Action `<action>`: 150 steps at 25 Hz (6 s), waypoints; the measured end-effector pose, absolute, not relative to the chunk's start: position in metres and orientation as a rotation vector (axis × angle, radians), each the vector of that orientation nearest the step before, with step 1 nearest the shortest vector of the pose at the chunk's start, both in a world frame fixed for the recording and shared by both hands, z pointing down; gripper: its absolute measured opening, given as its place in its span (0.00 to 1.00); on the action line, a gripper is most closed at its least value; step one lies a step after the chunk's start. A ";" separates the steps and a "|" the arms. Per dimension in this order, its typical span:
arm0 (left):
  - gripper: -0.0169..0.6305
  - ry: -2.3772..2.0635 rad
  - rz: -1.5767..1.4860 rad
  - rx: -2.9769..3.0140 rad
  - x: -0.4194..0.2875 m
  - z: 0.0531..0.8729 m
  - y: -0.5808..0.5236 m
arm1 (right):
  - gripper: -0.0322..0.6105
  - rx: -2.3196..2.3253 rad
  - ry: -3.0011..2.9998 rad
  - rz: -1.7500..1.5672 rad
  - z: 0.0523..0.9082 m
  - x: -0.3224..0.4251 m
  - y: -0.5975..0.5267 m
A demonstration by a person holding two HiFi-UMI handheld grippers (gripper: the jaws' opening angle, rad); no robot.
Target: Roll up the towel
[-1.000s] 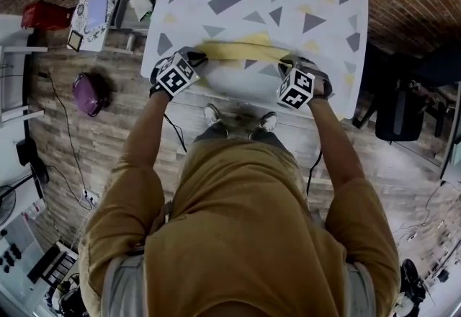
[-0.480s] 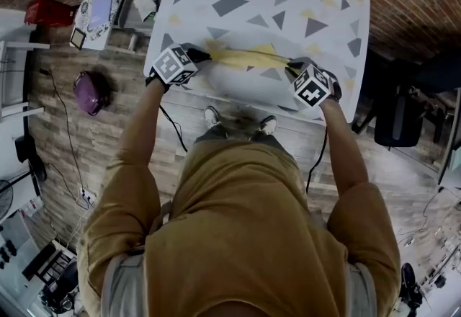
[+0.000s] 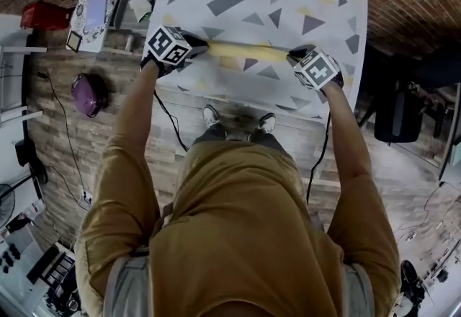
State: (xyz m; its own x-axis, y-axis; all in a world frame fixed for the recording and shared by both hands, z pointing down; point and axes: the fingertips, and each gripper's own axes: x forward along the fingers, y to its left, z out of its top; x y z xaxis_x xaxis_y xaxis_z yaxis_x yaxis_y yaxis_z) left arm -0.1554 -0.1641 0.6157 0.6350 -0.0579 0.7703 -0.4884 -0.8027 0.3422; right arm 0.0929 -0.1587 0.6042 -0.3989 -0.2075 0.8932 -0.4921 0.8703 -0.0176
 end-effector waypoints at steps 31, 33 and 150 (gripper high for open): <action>0.27 -0.985 1.047 2.403 -0.178 0.636 -0.203 | 0.12 0.885 -1.854 0.162 0.634 0.127 -0.192; 0.27 -1.100 0.941 2.384 -0.190 0.621 -0.208 | 0.12 0.979 -1.856 0.163 0.620 0.135 -0.196; 0.12 -1.975 -0.097 2.764 -0.210 0.238 -0.085 | 0.05 1.862 -2.494 -0.060 0.284 0.180 -0.083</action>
State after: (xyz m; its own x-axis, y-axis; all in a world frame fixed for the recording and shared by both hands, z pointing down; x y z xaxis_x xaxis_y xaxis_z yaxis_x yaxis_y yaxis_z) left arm -0.2101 -0.0848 0.2385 0.3340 -0.9226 -0.1932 -0.9370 -0.3028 -0.1741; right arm 0.1796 -0.0831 0.2839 -0.2838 -0.9589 -0.0001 -0.9578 0.2835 0.0478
